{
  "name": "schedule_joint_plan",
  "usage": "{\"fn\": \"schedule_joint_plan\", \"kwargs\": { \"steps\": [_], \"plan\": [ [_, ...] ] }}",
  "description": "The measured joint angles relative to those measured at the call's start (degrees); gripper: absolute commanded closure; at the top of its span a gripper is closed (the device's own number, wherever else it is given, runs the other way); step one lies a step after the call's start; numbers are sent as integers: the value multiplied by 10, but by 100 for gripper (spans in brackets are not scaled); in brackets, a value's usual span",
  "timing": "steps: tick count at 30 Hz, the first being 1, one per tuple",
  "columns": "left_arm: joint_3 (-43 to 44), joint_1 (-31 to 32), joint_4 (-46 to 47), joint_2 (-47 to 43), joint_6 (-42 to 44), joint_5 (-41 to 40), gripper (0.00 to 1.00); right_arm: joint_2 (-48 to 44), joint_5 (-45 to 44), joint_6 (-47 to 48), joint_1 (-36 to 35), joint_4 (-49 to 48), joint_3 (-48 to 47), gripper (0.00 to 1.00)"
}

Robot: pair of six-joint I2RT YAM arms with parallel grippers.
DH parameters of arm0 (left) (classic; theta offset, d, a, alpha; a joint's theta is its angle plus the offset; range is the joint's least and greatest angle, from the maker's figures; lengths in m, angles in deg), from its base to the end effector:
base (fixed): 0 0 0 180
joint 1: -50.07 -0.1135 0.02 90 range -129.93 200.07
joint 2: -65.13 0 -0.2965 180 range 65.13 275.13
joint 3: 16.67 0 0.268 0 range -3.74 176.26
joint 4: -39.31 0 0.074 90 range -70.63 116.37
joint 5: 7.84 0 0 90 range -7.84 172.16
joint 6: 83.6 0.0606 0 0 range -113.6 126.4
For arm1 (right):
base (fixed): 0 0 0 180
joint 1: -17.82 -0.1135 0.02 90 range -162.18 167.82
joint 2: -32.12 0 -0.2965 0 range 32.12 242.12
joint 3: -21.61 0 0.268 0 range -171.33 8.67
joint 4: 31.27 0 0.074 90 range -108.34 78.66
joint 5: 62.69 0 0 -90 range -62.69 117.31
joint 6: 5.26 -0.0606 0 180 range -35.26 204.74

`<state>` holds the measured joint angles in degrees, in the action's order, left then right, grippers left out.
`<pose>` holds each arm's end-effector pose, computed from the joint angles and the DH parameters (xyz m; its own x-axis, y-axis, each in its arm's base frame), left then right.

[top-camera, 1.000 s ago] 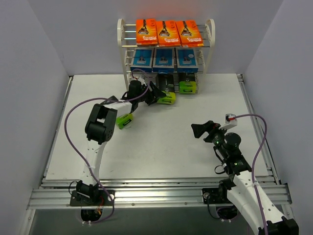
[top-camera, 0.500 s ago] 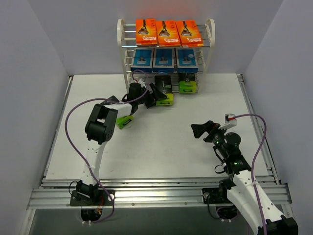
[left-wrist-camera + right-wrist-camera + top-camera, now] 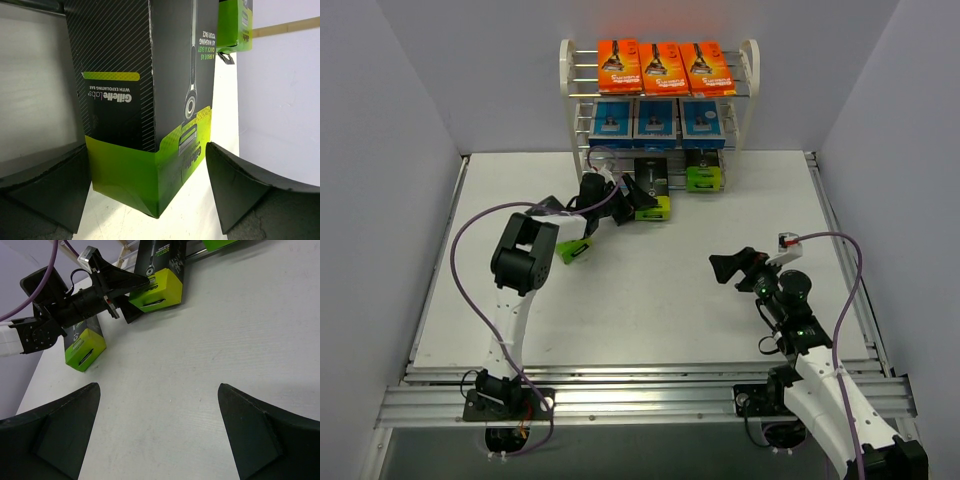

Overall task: Place and organize the shaving razors onto the shelf
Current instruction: Place the shaving razor onto shelf

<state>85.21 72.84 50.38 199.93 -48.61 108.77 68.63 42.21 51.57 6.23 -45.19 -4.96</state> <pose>0.5177 -0.2467 0.1305 -0.7943 -0.4610 -0.3957 0.1371 0.4985 -0.8560 0.1711 0.0510 0.2528 -0.1868 0.5014 -0.8448 -0.4101 0.7416 0.5309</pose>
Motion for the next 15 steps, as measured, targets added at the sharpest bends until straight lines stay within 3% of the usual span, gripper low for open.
{"fn": "schedule_joint_plan", "kwargs": {
  "steps": [8, 15],
  "plan": [
    [-17, 0, -9, -13, 5, -5, 6, 11, 10, 0, 0, -12, 1, 0],
    [-17, 8, -70, -35, 36, -42, 6, 16, 16, -1, 0, -20, 1, 0]
  ]
}}
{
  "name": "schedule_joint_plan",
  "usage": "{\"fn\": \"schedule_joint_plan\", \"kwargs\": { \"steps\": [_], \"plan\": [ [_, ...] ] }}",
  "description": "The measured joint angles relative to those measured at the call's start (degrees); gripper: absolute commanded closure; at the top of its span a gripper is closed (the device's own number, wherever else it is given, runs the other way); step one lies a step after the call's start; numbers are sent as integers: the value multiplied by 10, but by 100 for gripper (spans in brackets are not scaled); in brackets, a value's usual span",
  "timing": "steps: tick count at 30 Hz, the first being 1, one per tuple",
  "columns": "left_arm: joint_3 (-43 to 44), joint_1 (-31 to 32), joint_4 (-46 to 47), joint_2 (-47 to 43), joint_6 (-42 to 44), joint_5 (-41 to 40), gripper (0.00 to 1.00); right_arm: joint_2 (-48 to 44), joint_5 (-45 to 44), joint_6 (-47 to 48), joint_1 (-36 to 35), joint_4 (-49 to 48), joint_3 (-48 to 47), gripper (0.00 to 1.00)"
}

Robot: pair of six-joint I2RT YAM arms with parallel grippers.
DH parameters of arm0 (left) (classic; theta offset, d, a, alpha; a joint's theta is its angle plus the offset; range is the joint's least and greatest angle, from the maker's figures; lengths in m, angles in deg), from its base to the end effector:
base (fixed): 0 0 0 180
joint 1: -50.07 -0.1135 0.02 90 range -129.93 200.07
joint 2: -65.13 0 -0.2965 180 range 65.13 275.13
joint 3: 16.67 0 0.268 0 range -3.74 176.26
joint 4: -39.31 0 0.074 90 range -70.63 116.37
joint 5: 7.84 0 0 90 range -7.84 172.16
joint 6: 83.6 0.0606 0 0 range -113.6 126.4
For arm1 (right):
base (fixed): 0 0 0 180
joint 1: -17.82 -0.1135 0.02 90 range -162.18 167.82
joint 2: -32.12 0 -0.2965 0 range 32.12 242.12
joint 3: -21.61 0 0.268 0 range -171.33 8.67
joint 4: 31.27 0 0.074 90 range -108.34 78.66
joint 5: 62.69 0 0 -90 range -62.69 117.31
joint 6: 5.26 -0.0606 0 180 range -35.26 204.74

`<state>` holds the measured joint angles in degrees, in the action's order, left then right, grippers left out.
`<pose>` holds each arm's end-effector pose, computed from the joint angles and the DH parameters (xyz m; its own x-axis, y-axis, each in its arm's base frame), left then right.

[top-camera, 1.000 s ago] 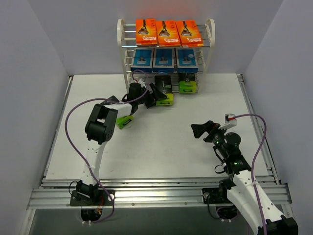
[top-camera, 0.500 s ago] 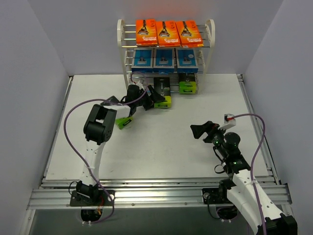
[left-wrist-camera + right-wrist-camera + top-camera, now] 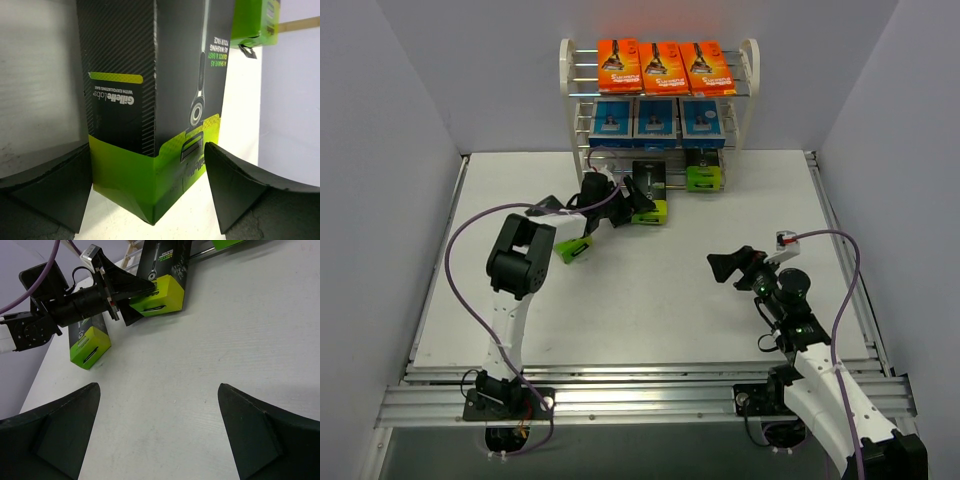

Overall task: Place and organize the shaving razors onto the shelf
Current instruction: Place the shaving razor onto shelf

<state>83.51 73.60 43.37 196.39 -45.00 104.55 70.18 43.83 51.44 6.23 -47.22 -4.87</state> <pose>0.5050 -0.2451 0.1390 -0.7915 -0.4435 -0.4205 0.0989 0.5861 -0.8042 0.1737 0.0532 0.2526 -0.1958 0.4971 -0.8453 -0.4341 0.7290 0.5293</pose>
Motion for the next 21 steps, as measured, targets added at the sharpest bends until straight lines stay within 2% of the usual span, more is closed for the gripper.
{"fn": "schedule_joint_plan", "kwargs": {
  "steps": [21],
  "plan": [
    [46, 34, -150, -23, 79, -110, 6, 16, 19, -3, 0, -21, 5, 0]
  ]
}}
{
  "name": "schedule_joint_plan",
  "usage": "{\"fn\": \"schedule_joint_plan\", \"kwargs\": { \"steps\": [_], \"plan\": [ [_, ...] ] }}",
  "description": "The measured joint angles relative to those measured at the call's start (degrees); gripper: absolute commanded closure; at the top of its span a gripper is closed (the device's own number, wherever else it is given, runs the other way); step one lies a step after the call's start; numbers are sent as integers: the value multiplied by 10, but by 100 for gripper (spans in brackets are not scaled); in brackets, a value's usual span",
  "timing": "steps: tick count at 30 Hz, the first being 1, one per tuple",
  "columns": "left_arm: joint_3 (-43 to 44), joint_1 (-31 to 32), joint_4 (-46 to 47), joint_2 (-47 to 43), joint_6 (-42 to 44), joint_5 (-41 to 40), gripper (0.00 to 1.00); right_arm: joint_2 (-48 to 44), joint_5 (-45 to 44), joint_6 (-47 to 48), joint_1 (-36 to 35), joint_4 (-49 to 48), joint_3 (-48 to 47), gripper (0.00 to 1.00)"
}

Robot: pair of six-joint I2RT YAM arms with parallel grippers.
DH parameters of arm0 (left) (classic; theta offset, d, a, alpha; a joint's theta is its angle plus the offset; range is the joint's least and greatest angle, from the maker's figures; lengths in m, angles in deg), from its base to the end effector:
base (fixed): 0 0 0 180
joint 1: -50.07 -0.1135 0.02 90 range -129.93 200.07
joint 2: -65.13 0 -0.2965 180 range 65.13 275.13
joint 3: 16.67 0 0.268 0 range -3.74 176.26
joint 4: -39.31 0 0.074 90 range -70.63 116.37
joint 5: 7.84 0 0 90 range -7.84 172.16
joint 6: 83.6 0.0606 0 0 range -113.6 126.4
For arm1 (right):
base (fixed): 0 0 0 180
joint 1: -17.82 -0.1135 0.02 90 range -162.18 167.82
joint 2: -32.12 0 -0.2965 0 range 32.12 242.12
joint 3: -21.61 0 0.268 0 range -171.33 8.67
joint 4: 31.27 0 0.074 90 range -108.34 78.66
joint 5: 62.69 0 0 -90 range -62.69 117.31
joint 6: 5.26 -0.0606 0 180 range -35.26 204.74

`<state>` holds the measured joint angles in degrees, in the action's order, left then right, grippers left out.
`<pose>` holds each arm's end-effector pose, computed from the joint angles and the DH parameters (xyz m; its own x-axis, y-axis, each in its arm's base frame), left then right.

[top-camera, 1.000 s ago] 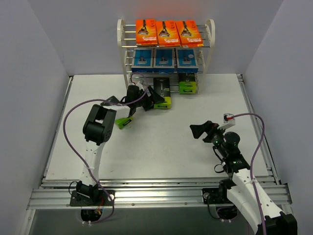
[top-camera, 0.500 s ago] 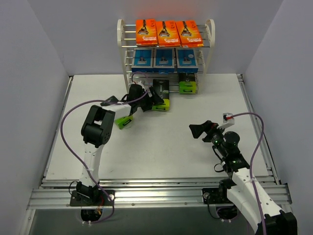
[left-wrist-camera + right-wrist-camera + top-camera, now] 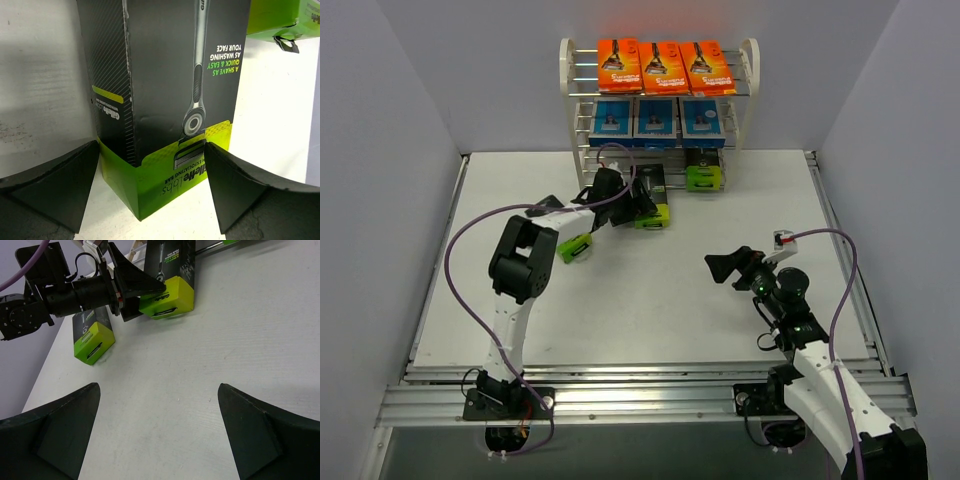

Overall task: Place and organize the shaving razors onto the shelf
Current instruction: Place the shaving razor onto shelf

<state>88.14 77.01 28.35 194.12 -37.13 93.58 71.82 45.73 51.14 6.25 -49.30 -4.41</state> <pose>0.4939 -0.2645 0.1574 -0.7773 -0.3623 -0.5144 0.0732 0.7600 -0.6458 0.1758 0.0555 0.2495 -0.2142 0.4921 -0.8438 -0.4567 0.7131 0.5318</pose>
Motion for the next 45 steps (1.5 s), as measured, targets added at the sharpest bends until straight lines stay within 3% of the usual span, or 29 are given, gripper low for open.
{"fn": "schedule_joint_plan", "kwargs": {
  "steps": [15, 26, 32, 45],
  "plan": [
    [2, 4, -47, -61, 54, -55, 6, 5, 5, -4, 0, -2, 4, 0],
    [-87, 5, -9, -138, 134, -56, 6, 5, 6, -4, 0, -9, 4, 0],
    [-130, 6, 2, -141, 191, -45, 6, 5, 9, -4, 0, -12, 5, 0],
    [-111, 44, 17, -124, 310, -78, 4, 6, 12, -4, 0, -23, 10, 0]
  ]
}}
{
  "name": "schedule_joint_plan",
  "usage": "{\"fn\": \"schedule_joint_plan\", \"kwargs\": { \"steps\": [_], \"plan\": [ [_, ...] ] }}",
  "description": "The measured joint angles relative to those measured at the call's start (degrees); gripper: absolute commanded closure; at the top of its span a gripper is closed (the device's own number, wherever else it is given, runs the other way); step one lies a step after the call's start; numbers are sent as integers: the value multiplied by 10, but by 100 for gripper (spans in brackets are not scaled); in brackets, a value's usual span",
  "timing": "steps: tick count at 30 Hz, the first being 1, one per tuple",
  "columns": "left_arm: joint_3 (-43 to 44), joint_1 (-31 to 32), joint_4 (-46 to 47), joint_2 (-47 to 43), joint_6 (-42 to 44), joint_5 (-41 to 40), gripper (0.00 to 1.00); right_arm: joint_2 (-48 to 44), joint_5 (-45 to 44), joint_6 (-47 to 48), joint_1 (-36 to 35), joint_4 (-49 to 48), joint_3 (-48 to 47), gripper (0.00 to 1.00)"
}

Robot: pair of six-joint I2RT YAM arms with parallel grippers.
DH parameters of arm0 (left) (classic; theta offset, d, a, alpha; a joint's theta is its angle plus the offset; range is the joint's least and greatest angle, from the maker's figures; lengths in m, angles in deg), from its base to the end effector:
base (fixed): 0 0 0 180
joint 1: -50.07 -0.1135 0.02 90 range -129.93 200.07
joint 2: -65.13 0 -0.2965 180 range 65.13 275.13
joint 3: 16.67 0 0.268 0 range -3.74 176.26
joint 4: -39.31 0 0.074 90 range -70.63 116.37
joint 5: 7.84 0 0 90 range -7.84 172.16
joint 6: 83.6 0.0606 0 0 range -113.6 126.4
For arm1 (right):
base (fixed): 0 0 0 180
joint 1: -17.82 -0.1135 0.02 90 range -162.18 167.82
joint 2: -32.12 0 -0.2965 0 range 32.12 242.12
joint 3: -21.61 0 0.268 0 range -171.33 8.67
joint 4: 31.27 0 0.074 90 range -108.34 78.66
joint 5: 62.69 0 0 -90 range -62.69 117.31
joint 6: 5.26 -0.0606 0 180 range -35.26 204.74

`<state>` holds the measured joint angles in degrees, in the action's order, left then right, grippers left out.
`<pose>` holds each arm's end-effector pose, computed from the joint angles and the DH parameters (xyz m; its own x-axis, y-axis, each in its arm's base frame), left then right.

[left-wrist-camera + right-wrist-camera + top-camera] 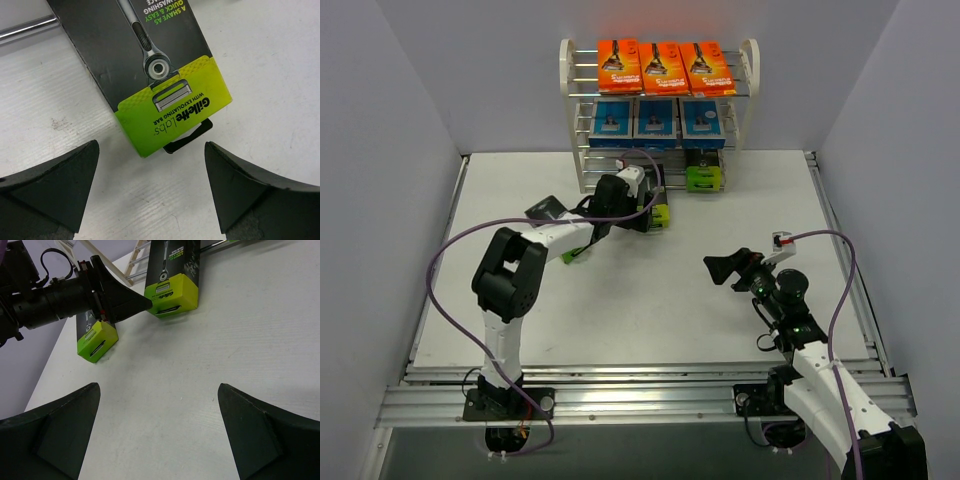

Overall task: Place and organize the shaving razors onto the shelf
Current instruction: Place the shaving razor onto shelf

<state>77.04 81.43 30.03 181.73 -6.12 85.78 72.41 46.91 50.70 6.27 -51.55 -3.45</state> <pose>0.4365 -0.2705 0.2028 -0.5663 0.0918 -0.8191 0.4530 0.8649 -0.2163 0.1752 0.0566 0.2464 -0.2174 0.4938 -0.8420 -0.4759 0.6995 0.5331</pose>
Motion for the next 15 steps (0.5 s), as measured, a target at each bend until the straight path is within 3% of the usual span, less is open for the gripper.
{"fn": "schedule_joint_plan", "kwargs": {
  "steps": [5, 9, 15],
  "plan": [
    [2, 0, -1, 11, 18, -10, 0, 5, 0, 0, 0, -1, 2, 0],
    [14, -1, -6, 27, 29, -15, 14, 11, 0, 0, 0, -1, 2, 0],
    [42, 0, -19, 50, 48, -12, 20, 14, 0, 0, 0, -3, 2, 0]
  ]
}}
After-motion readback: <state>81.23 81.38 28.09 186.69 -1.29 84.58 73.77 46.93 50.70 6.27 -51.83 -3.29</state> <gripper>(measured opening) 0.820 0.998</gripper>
